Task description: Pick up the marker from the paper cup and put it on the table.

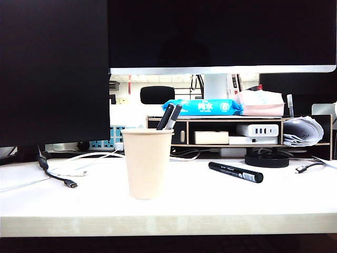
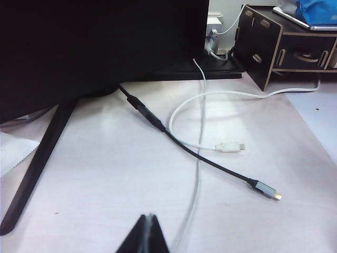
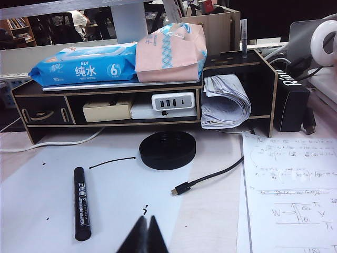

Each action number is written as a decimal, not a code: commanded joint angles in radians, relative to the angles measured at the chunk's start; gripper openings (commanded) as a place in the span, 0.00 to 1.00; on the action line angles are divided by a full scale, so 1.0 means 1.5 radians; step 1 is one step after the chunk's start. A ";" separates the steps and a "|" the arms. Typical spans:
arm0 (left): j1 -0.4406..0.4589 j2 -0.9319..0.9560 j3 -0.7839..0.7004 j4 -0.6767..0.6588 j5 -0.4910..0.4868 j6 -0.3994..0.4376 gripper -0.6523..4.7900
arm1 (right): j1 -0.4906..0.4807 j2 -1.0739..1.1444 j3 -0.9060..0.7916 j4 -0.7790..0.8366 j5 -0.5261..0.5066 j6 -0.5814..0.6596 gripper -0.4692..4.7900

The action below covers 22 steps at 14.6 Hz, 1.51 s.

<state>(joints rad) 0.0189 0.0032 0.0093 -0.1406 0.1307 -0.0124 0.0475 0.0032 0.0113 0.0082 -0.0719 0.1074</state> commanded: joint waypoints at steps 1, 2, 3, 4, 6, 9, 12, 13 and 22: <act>0.001 0.000 0.000 0.004 0.003 0.003 0.11 | -0.001 0.000 -0.005 0.007 -0.001 -0.002 0.08; 0.001 0.000 0.000 0.004 0.003 0.003 0.11 | -0.001 0.000 -0.004 0.007 -0.001 -0.002 0.08; 0.001 0.000 0.000 0.004 0.003 0.003 0.11 | -0.001 0.000 -0.004 0.007 -0.001 -0.002 0.08; 0.001 0.000 0.000 0.004 0.003 0.003 0.11 | -0.001 0.000 -0.004 0.007 -0.001 -0.002 0.08; 0.001 0.000 0.000 0.004 0.003 0.003 0.11 | -0.001 0.000 -0.004 0.007 -0.001 -0.002 0.08; 0.001 0.000 0.000 0.004 0.003 0.003 0.11 | -0.001 0.000 -0.004 0.007 -0.001 -0.002 0.08; -0.051 0.000 0.000 0.005 -0.008 0.010 0.11 | -0.001 0.000 -0.004 0.007 -0.001 -0.002 0.08; -0.058 0.000 0.000 0.006 -0.010 0.007 0.11 | -0.001 0.000 -0.004 0.007 -0.001 -0.002 0.08; -0.056 0.000 0.000 0.095 -0.090 -0.048 0.11 | -0.001 0.000 -0.004 0.007 -0.001 -0.002 0.08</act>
<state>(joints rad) -0.0685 0.0032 0.0093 -0.0154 0.0269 -0.0624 0.0471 0.0032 0.0113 0.0086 -0.0719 0.1074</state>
